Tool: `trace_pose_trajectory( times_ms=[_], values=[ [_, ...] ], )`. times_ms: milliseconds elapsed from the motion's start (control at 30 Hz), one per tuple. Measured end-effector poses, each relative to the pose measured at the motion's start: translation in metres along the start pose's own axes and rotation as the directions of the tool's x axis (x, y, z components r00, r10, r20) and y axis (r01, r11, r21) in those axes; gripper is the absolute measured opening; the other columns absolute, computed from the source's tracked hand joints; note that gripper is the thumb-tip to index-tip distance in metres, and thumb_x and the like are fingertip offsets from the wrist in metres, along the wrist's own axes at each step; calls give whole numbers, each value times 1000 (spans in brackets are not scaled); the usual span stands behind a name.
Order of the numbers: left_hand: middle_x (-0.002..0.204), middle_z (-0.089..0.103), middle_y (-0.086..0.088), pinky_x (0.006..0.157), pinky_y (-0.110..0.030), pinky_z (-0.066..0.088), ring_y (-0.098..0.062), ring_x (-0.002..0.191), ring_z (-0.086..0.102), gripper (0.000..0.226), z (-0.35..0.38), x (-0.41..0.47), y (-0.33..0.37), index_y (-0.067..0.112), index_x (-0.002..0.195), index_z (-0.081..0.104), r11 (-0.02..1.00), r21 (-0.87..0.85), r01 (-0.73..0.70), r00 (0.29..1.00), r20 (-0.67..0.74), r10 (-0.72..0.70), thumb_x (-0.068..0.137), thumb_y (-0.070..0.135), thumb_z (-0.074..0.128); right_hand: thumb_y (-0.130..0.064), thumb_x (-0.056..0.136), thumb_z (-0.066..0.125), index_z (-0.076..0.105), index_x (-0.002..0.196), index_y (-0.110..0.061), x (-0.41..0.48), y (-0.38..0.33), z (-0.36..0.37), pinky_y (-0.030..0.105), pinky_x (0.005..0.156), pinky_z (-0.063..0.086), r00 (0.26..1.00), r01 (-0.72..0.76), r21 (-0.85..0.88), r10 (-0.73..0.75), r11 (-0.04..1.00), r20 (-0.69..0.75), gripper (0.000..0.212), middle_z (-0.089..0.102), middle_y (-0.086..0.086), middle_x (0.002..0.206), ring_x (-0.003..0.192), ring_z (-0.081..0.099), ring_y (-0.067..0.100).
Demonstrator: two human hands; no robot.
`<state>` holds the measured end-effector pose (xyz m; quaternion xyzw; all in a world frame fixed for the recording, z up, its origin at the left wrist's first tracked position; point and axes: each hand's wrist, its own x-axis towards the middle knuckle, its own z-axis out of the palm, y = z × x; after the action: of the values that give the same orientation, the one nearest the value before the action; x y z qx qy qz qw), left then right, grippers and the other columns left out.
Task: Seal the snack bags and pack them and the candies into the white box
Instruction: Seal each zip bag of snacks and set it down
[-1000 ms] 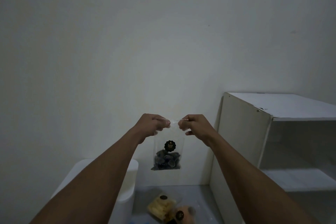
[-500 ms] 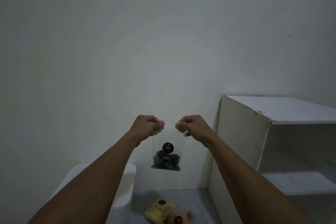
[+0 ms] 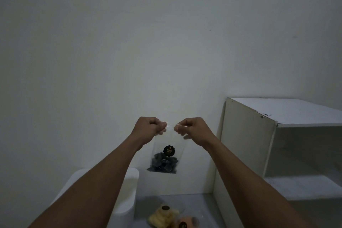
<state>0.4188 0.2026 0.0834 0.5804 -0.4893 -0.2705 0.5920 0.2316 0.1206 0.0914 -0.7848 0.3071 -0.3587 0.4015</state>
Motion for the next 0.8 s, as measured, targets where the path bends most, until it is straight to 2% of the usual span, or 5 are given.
trace_pose_trajectory(
  times_ms=[267,400,533,700,800],
  values=[
    [93,77,-3,77,-31,53,-12,78,65,16,6,-2,0,10,95,75,996,80,47,991,119,-56,89,24,70,-16,87,72,75,85,-7,5,-1,-1,24,65,51,999,31,-96,-35,995,-32,10,72,2,77,66,61,6],
    [82,77,-3,73,-27,51,-14,76,61,9,3,5,0,11,84,77,986,164,-34,999,36,29,87,15,70,-20,86,75,78,89,-11,4,6,0,26,65,54,999,22,-8,-22,1000,-47,10,76,2,81,70,66,8],
    [81,78,-3,77,-33,54,-15,77,63,10,-5,8,-4,9,86,77,986,165,-33,999,29,28,87,18,72,-9,92,66,74,97,-6,1,16,-6,28,70,57,998,-68,137,69,988,4,10,76,7,87,78,70,13],
    [90,78,-2,78,-31,53,-12,79,63,18,-3,6,-6,7,92,76,998,47,41,998,47,-43,88,25,72,-3,91,66,74,91,-3,4,15,-11,25,70,57,998,-39,130,44,991,-35,8,76,12,81,70,68,18],
    [83,78,-4,76,-28,51,-12,70,60,20,-6,9,-7,5,86,76,996,88,19,1000,16,-21,87,25,73,-8,90,67,74,94,-3,2,13,-13,31,77,59,997,-78,108,76,991,20,9,77,9,84,75,71,16]
  ],
)
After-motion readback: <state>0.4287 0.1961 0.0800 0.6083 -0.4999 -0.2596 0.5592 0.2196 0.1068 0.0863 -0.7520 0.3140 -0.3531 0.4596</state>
